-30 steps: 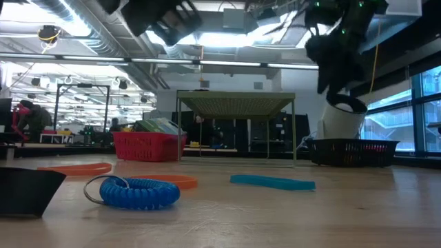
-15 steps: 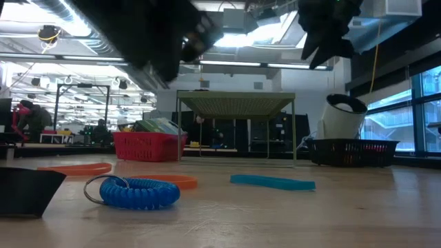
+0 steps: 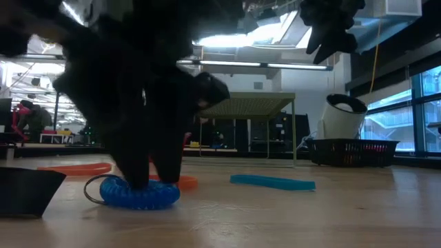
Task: Pick & Place Office Desk Supplies
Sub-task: Put the blue spring rubber band into the yellow bin
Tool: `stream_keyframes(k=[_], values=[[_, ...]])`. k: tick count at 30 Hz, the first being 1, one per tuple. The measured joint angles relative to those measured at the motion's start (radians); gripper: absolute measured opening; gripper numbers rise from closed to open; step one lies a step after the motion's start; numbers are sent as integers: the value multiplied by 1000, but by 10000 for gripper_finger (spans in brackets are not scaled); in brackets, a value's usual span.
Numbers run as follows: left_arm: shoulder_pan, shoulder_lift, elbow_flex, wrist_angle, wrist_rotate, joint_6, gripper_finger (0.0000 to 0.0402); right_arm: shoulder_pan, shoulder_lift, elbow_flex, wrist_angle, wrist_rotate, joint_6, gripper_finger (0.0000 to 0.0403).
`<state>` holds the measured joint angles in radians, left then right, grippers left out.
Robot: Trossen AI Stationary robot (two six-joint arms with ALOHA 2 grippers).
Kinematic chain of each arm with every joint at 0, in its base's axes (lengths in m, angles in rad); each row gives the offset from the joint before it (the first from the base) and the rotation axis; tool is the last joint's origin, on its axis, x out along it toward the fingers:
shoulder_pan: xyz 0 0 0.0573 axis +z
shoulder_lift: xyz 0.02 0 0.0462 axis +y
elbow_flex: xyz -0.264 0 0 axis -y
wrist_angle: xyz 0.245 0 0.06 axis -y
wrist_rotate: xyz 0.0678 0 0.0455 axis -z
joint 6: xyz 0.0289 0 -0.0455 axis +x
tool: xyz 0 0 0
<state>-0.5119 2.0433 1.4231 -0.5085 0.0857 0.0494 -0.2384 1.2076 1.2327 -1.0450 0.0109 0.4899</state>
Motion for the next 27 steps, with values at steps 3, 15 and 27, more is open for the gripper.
stream_keyframes(k=[3,15,27], values=[[-3,22,1,14,13,-2,114,6,0,0,-5,0,4,197],[-25,46,3,34,-34,-16,77,12,0,0,-10,0,7,197],[-24,39,34,1,-33,-80,6,12,0,0,-22,0,-4,197]])
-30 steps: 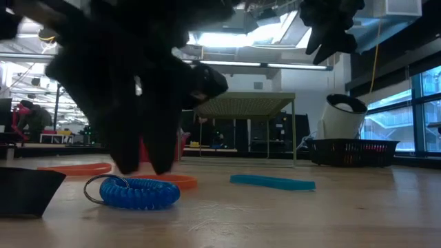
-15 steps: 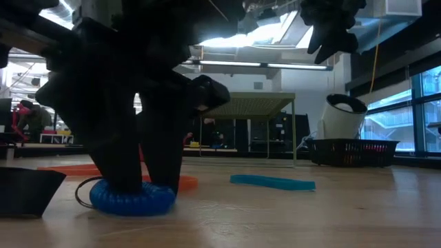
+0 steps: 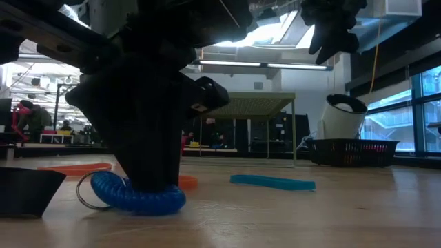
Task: Pick & Place Office Desk Supplies
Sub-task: Put the blue spring rubber band into the yellow bin
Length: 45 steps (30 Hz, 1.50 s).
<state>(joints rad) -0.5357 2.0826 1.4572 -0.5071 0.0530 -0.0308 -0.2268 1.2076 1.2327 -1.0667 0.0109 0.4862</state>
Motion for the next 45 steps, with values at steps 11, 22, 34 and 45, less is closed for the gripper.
stream_keyframes(k=[11,22,34,45], values=[[29,-84,83,-109,-70,21,3,0,0,0,-7,0,-27,197],[68,-262,87,-184,-189,-269,3,0,0,0,-17,0,-66,197],[-34,-545,-106,-432,-127,-634,3,0,0,0,-18,0,-106,197],[-280,-622,-268,-491,67,-966,3,0,0,0,-19,0,-106,197]])
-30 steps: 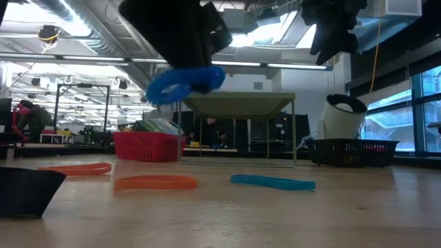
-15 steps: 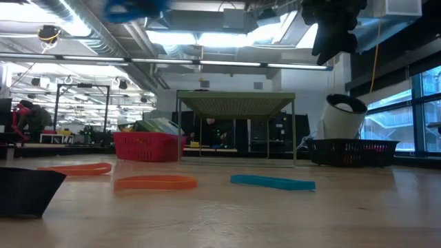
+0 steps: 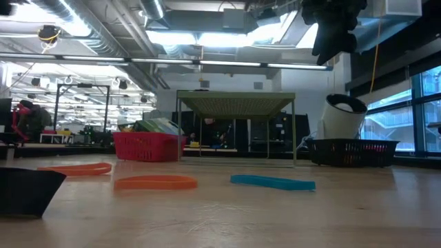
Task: Pick & Place Office Desk Supplies
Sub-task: Put the blue spring rubber band into the yellow bin
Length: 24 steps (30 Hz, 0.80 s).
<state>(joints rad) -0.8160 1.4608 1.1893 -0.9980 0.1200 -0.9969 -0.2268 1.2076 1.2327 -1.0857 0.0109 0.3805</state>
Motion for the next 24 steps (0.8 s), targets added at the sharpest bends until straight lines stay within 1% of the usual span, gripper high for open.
stream_keyframes(k=[6,8,11,14,19,24], values=[[-90,0,-76,3,5,-151,3,0,0,0,0,0,0,197],[-106,0,-97,4,-14,-193,3,0,0,0,0,0,0,197],[-109,0,-123,11,-38,-219,3,0,0,0,0,0,1,197],[-107,0,-166,23,-39,-229,3,0,0,0,0,-1,11,197],[-107,0,-244,86,-22,-290,3,0,0,0,0,-20,27,197],[-107,0,-268,118,-29,-317,3,0,0,0,0,-38,30,197]])
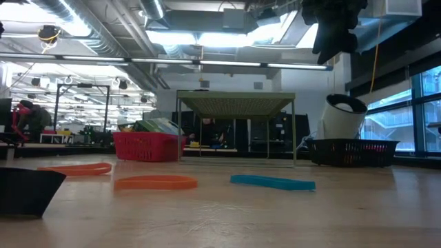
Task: Pick & Place Office Desk Supplies
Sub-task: Put the blue spring rubber band into the yellow bin, then put the black rubber band into the black bin
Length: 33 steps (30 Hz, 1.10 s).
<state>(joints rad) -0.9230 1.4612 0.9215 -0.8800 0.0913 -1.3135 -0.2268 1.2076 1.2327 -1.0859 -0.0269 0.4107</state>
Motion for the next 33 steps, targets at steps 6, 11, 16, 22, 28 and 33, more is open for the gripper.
stream_keyframes(k=[6,11,16,22,28,33], values=[[3,-5,1,1,-5,-24,7,0,0,0,0,0,0,197],[3,-12,1,1,8,-36,40,0,0,0,0,8,0,197],[4,-15,1,-10,68,-20,93,0,0,0,0,9,-1,197],[4,-49,1,-12,118,-73,150,0,0,0,0,11,-4,197],[4,-160,1,-19,-11,-172,168,0,0,0,0,12,-8,197],[16,-217,1,13,-126,-185,161,0,0,0,0,11,-8,197]])
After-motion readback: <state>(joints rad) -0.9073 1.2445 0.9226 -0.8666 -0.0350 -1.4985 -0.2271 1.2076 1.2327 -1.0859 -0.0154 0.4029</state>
